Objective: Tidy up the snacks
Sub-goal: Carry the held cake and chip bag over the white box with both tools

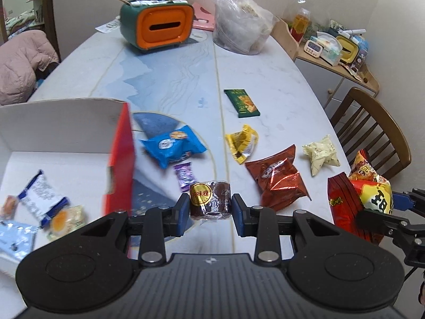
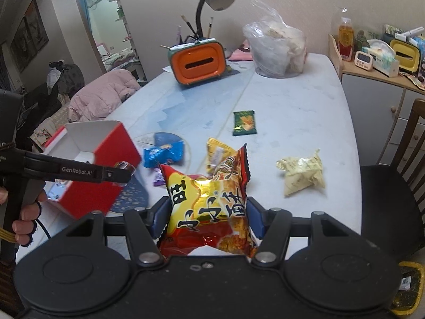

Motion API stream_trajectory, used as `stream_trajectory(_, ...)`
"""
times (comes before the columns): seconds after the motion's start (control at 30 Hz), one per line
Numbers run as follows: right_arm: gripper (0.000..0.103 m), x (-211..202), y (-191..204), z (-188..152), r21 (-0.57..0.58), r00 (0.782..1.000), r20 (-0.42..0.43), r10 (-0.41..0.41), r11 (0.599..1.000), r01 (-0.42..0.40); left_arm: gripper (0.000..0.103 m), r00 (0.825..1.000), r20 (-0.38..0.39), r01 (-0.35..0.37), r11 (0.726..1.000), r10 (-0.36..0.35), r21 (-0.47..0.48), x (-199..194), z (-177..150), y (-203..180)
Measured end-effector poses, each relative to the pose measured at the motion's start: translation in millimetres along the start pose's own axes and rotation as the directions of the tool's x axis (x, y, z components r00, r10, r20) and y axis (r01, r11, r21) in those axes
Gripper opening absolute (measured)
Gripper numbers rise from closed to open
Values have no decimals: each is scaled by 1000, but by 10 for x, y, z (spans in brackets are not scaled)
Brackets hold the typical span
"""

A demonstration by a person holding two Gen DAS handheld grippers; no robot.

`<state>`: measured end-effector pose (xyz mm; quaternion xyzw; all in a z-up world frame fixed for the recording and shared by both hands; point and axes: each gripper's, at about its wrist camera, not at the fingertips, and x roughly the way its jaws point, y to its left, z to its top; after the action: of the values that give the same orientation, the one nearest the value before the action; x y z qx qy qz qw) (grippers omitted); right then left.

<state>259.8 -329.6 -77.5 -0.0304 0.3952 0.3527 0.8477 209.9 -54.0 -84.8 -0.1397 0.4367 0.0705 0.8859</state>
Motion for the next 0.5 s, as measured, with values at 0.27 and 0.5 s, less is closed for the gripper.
stream_trajectory(0.27, 59, -1, 536, 121, -23, 1000, 1, 9, 1000, -9, 33, 1000, 28, -1, 1000, 1, -4, -414, -40, 419)
stream_trajectory(0.5, 59, 140, 1085, 234, -53, 999, 1, 48, 997, -47, 33, 999, 41, -10, 1000, 11, -17, -663, -55, 902)
